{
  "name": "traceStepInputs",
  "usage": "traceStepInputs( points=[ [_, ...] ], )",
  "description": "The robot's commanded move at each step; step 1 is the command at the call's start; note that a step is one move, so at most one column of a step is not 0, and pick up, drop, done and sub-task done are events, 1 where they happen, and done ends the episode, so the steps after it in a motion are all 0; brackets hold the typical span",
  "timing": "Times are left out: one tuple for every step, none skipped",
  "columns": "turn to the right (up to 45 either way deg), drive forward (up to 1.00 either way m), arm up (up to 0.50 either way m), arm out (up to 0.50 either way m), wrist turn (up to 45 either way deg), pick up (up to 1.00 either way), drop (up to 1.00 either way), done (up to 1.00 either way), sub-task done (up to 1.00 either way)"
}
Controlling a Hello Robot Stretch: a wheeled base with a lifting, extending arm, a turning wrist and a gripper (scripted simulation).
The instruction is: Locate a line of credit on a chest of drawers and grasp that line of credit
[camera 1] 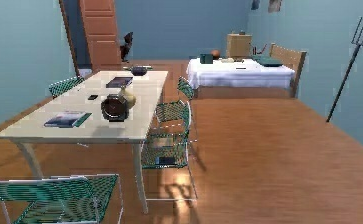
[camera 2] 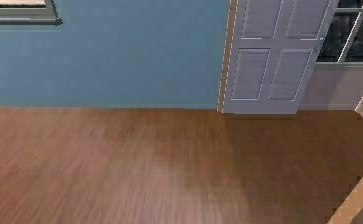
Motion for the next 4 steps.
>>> traceStepInputs(
  points=[
    [-45.0,0.00,0.00,0.00,0.0,0.00,0.00,0.00,0.00],
    [-42.0,0.00,0.00,0.00,0.0,0.00,0.00,0.00,0.00],
    [0.0,1.00,0.00,0.00,0.0,0.00,0.00,0.00,0.00],
    [-9.0,0.00,0.00,0.00,0.0,0.00,0.00,0.00,0.00]
  ],
)
